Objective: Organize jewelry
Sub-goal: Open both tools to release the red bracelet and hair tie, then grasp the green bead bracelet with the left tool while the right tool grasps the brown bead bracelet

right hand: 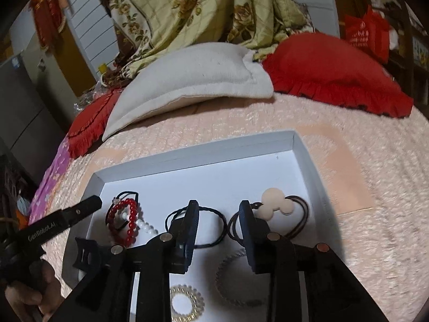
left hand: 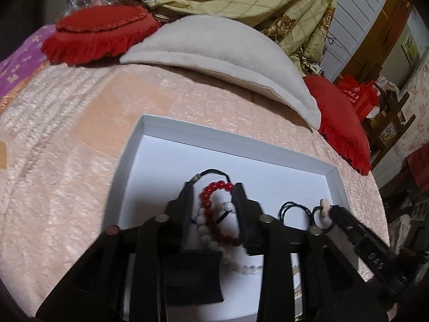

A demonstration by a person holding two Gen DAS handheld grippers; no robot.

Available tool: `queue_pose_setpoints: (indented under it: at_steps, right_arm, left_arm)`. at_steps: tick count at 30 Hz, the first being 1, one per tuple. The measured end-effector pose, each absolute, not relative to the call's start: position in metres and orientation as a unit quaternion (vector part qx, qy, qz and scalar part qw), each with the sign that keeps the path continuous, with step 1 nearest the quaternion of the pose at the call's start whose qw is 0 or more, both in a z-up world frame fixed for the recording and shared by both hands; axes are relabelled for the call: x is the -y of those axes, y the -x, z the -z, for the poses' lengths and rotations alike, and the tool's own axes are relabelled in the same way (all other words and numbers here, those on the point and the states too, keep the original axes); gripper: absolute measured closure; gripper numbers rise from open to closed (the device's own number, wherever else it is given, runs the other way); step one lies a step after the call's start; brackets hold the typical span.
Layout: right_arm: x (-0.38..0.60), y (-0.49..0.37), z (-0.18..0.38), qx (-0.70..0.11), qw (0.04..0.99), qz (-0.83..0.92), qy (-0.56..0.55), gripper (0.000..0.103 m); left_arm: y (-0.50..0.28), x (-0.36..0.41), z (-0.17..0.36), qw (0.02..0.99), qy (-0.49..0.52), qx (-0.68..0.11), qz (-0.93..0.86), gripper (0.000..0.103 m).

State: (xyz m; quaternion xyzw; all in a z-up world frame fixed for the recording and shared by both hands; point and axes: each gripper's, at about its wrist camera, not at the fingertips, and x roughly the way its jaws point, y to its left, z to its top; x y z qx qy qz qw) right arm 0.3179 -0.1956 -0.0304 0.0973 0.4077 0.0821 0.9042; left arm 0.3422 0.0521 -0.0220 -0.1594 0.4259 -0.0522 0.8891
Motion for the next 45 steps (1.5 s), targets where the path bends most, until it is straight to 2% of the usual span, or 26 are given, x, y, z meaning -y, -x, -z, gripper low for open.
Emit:
queue_pose_setpoints:
  at_steps: [6, 11, 16, 21, 26, 36, 45]
  right_arm:
    - [0.206, -0.261, 0.015, -0.384, 0.915, -0.096, -0.071, 0.074]
    - [0.204, -0.203, 0.014, -0.376, 0.92, -0.107, -0.029, 0.074]
    - [0.202, -0.16, 0.043, -0.423, 0.898, -0.122, -0.012, 0.072]
    - [0.189, -0.154, 0.05, -0.407, 0.897, -0.17, 0.027, 0.072]
    - [0.171, -0.165, 0.055, -0.388, 0.896, -0.21, 0.038, 0.072]
    - [0.159, -0.19, 0.067, -0.408, 0.886, -0.213, 0.05, 0.089]
    - [0.154, -0.187, 0.069, -0.417, 0.883, -0.205, 0.062, 0.095]
  left_arm:
    - [-0.293, -0.054, 0.011, 0.909, 0.103, -0.4, 0.051, 0.054]
    - [-0.239, -0.045, 0.01, 0.915, 0.065, -0.391, 0.077, 0.052]
    - [-0.191, -0.026, 0.033, 0.902, 0.034, -0.42, 0.098, 0.052]
    - [-0.185, -0.009, 0.065, 0.884, 0.005, -0.46, 0.084, 0.052]
    - [-0.189, -0.002, 0.068, 0.891, -0.017, -0.446, 0.078, 0.048]
    - [-0.199, -0.022, 0.064, 0.883, 0.028, -0.463, 0.072, 0.048]
    - [-0.196, -0.02, 0.064, 0.884, 0.019, -0.461, 0.072, 0.047]
